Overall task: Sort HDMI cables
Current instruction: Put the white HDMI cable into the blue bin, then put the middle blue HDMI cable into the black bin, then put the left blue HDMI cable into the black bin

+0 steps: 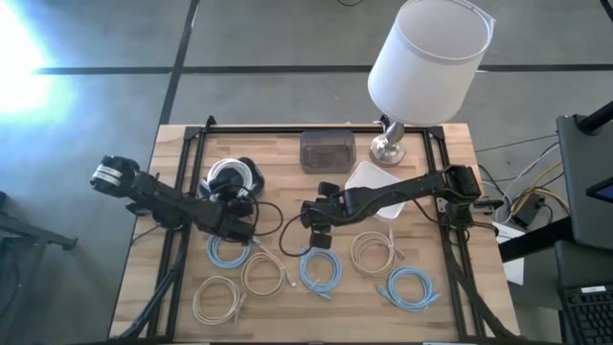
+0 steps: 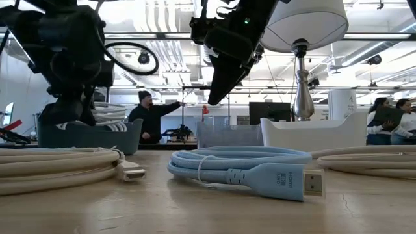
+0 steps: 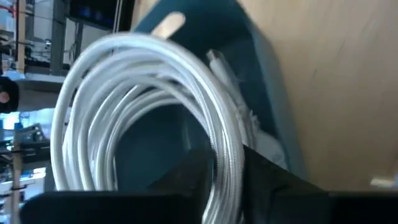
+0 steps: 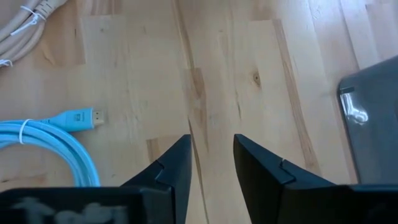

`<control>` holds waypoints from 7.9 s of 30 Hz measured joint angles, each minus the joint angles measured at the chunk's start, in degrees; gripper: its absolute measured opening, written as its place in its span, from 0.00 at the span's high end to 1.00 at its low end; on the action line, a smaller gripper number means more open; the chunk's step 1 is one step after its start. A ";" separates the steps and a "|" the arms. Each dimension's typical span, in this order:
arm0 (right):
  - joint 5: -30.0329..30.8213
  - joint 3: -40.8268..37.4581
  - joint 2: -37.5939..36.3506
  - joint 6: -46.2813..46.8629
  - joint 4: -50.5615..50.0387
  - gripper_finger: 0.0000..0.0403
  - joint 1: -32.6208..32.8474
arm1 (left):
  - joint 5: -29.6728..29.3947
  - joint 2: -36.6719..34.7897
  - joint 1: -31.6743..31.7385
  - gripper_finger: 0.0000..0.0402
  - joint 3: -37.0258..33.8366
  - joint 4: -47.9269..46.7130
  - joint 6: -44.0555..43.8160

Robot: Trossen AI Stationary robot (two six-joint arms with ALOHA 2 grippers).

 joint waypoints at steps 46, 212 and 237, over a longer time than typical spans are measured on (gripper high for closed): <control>-16.92 -12.55 0.16 14.02 9.87 0.56 3.67 | 2.51 0.20 0.09 0.58 8.80 11.61 16.73; 22.01 -0.43 -3.08 -8.83 -2.82 0.69 -3.61 | 28.85 10.05 -2.40 0.67 -0.76 25.21 45.43; 22.14 -5.54 -13.52 12.32 -16.10 0.70 1.44 | -6.80 6.38 0.16 0.89 23.60 21.96 40.74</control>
